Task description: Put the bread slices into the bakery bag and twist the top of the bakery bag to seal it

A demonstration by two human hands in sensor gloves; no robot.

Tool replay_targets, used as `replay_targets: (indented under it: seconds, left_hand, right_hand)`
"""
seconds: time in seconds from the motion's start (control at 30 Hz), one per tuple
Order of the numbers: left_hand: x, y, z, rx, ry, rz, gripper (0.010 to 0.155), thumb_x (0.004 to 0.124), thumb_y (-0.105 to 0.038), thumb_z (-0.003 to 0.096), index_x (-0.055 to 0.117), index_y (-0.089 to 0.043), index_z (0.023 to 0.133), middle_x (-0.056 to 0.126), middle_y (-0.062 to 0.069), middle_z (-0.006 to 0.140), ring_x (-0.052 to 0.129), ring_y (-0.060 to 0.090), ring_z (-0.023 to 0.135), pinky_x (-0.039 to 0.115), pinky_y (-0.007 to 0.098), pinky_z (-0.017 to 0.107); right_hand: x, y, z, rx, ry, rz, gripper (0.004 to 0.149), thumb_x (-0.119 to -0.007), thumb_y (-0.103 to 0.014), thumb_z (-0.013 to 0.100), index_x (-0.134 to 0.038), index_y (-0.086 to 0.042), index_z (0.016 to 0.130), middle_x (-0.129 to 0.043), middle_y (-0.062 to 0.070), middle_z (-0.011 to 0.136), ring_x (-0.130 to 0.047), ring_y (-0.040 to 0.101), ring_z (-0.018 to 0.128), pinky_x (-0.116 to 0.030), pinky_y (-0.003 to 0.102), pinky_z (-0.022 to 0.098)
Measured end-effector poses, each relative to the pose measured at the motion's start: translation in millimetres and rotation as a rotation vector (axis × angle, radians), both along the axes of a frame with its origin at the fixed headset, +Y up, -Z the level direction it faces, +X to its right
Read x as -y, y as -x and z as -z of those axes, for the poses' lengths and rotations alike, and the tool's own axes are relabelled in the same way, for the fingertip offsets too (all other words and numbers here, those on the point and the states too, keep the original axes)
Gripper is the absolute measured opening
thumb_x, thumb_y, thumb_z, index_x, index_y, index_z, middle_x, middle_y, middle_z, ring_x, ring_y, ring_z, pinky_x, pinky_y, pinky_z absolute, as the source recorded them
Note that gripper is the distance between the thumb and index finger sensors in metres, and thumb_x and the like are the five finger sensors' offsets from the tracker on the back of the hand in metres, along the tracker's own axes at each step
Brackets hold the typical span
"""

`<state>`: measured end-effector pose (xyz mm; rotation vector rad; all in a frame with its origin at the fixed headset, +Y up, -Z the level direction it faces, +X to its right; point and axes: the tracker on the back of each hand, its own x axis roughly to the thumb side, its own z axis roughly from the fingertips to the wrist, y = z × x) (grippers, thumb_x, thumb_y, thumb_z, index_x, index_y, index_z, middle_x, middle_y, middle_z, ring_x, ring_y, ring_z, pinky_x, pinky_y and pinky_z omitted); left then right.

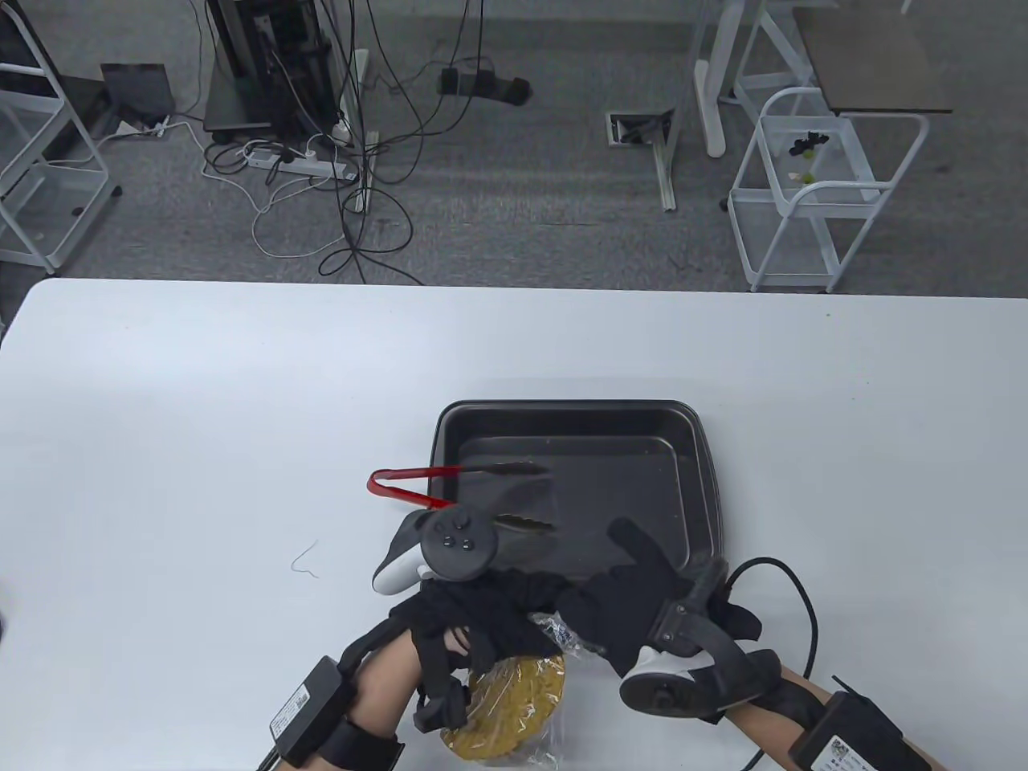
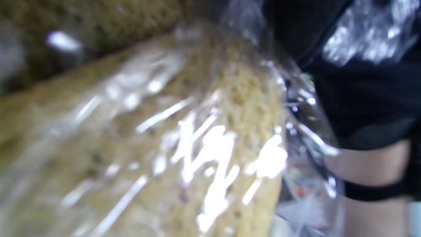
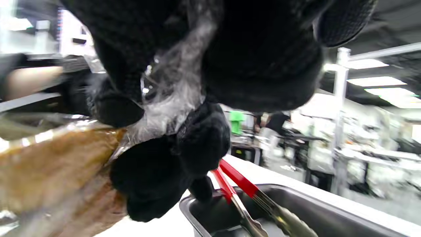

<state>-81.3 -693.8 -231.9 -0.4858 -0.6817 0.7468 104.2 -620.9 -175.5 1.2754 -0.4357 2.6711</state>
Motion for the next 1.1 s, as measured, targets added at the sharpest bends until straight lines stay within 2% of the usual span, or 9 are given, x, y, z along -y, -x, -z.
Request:
replay_targets:
  seconds: [0.17, 0.43, 0.57, 0.7, 0.83, 0.9, 0.97, 1.03, 1.1]
  left_hand:
    - [-24.3, -13.8, -40.8, -0.291, -0.56, 0.294, 0.065, 0.089, -0.058, 0.0442, 0.068, -0.027, 0.098, 0.095, -0.007, 0.078, 0.098, 0.022, 0.077, 0.045, 0.062, 0.085]
    - [-15.5, -35.8, -85.7, -0.597, -1.103, 0.5, 0.065, 0.089, -0.06, 0.0422, 0.072, -0.026, 0.095, 0.097, -0.007, 0.076, 0.1, 0.022, 0.074, 0.046, 0.059, 0.086]
    - [-6.5, -49.7, -101.2, -0.703, -1.37, 0.655, 0.064, 0.087, -0.061, 0.0435, 0.072, -0.026, 0.095, 0.098, -0.008, 0.076, 0.101, 0.019, 0.074, 0.047, 0.059, 0.086]
    - [-3.5, -49.9, -102.2, -0.692, -1.352, 0.637, 0.057, 0.086, -0.059, 0.0453, 0.076, -0.028, 0.092, 0.098, -0.008, 0.075, 0.101, 0.022, 0.073, 0.047, 0.059, 0.086]
    - [1.0, -44.4, -95.6, -0.613, -1.271, 0.617, 0.052, 0.082, -0.056, 0.0476, 0.077, -0.029, 0.091, 0.099, -0.008, 0.074, 0.101, 0.02, 0.073, 0.047, 0.059, 0.086]
    - [0.9, -32.9, -87.5, -0.598, -1.12, 0.549, 0.05, 0.081, -0.056, 0.0481, 0.077, -0.03, 0.091, 0.099, -0.008, 0.074, 0.101, 0.02, 0.073, 0.048, 0.059, 0.087]
    - [0.9, -14.4, -72.5, -0.603, -0.858, 0.379, 0.05, 0.081, -0.054, 0.0491, 0.077, -0.028, 0.091, 0.099, -0.006, 0.073, 0.101, 0.022, 0.072, 0.047, 0.06, 0.086]
    - [0.0, 3.2, -54.1, -0.512, -0.633, 0.23, 0.049, 0.08, -0.054, 0.0497, 0.078, -0.027, 0.091, 0.099, -0.005, 0.073, 0.101, 0.023, 0.072, 0.047, 0.061, 0.086]
    - [1.2, 20.2, -35.6, -0.424, -0.373, 0.061, 0.05, 0.08, -0.054, 0.0497, 0.078, -0.027, 0.091, 0.1, -0.006, 0.073, 0.101, 0.023, 0.071, 0.048, 0.062, 0.086]
  right_hand:
    - [4.2, -3.5, 11.9, 0.185, 0.183, 0.151, 0.045, -0.097, -0.028, 0.032, -0.095, -0.001, 0.068, -0.107, 0.018, 0.048, -0.104, 0.024, 0.014, -0.063, 0.073, 0.061]
    - [14.2, -14.4, 24.5, 0.418, 0.543, 0.41, 0.045, -0.096, -0.027, 0.032, -0.095, 0.002, 0.066, -0.106, 0.02, 0.044, -0.103, 0.024, 0.01, -0.067, 0.07, 0.058]
    - [21.2, -20.2, 29.2, 0.516, 0.789, 0.54, 0.045, -0.096, -0.028, 0.033, -0.094, 0.004, 0.065, -0.106, 0.02, 0.041, -0.102, 0.023, 0.007, -0.068, 0.067, 0.057]
    - [30.1, -24.7, 31.8, 0.546, 0.917, 0.581, 0.045, -0.096, -0.029, 0.035, -0.093, 0.004, 0.065, -0.105, 0.019, 0.041, -0.103, 0.022, 0.008, -0.07, 0.065, 0.056]
    - [35.6, -22.4, 29.5, 0.519, 0.918, 0.519, 0.049, -0.094, -0.031, 0.04, -0.088, 0.002, 0.074, -0.101, 0.022, 0.054, -0.104, 0.029, 0.022, -0.065, 0.067, 0.057]
    - [33.2, -20.1, 26.0, 0.439, 0.891, 0.475, 0.059, -0.088, -0.033, 0.044, -0.074, 0.004, 0.088, -0.092, 0.028, 0.071, -0.102, 0.036, 0.04, -0.06, 0.069, 0.059]
    - [25.3, -21.9, 21.7, 0.318, 0.801, 0.498, 0.08, -0.085, -0.043, 0.046, -0.05, 0.002, 0.103, -0.071, 0.034, 0.093, -0.095, 0.047, 0.06, -0.055, 0.072, 0.06]
    - [13.4, -27.3, 19.0, 0.212, 0.742, 0.479, 0.093, -0.082, -0.05, 0.048, -0.026, -0.006, 0.108, -0.043, 0.035, 0.107, -0.077, 0.058, 0.082, -0.046, 0.075, 0.064]
    - [0.3, -33.4, 17.8, 0.098, 0.679, 0.481, 0.1, -0.082, -0.055, 0.047, -0.014, -0.015, 0.108, -0.027, 0.033, 0.112, -0.06, 0.063, 0.093, -0.042, 0.077, 0.065]
